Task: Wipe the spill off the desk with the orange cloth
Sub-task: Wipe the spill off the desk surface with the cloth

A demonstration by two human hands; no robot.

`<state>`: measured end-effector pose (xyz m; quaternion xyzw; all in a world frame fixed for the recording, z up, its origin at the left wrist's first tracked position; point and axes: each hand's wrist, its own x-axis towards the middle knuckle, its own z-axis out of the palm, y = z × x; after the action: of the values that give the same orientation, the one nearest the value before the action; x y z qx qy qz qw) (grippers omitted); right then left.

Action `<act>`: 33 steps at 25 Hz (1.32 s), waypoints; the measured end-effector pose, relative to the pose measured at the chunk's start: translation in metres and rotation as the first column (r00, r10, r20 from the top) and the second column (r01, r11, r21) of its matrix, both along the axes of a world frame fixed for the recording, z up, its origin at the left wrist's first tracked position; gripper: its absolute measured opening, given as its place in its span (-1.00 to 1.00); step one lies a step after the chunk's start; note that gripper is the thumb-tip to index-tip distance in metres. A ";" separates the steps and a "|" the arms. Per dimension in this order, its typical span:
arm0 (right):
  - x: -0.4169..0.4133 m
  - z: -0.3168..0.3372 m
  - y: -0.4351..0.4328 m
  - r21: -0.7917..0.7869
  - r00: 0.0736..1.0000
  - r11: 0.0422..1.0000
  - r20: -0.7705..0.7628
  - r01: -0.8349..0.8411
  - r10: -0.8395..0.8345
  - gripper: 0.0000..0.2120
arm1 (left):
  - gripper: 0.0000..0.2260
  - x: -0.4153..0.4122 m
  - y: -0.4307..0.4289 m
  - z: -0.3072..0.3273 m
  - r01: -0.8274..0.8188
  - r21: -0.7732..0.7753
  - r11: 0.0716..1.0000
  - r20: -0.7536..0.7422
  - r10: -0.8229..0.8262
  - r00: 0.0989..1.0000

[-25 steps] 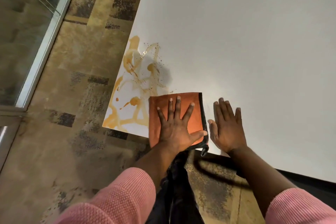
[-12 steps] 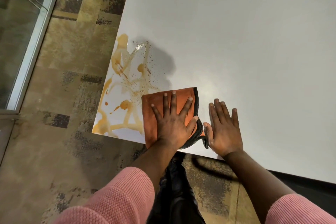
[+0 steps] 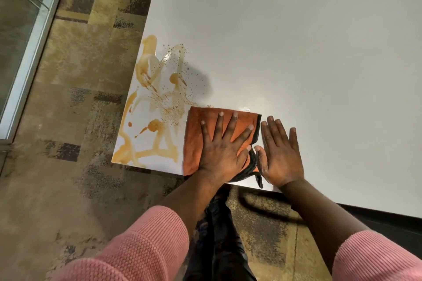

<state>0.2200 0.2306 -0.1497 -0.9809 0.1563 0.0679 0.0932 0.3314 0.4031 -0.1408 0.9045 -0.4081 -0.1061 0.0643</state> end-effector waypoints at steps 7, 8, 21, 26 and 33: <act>-0.001 -0.002 -0.001 0.011 1.000 1.000 0.005 -0.007 0.007 -0.33 | -0.45 -0.011 0.021 -0.003 0.169 -0.012 0.986 -0.011 -0.169 0.986; 0.000 -0.003 -0.002 0.016 1.000 1.000 0.004 -0.002 0.002 -0.32 | -0.46 -0.003 0.020 -0.002 0.198 -0.008 0.980 -0.019 -0.198 0.980; -0.001 -0.001 0.002 0.021 0.999 0.999 0.026 0.024 -0.024 -0.36 | -0.47 0.030 0.021 0.013 0.184 0.077 0.980 -0.062 -0.180 0.982; 0.000 -0.001 0.001 -0.004 1.000 1.000 -0.017 0.013 -0.013 -0.36 | -0.46 0.014 0.043 0.015 0.159 0.069 0.985 -0.114 -0.150 0.982; 0.014 0.007 0.006 0.013 0.999 0.999 -0.016 -0.038 0.038 -0.34 | -0.46 0.072 0.039 0.006 0.071 0.029 0.997 -0.001 -0.071 0.997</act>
<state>0.2342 0.2365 -0.1422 -0.9825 0.1379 0.0787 0.0970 0.4037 0.4421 -0.1345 0.8901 -0.4386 -0.1143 0.0476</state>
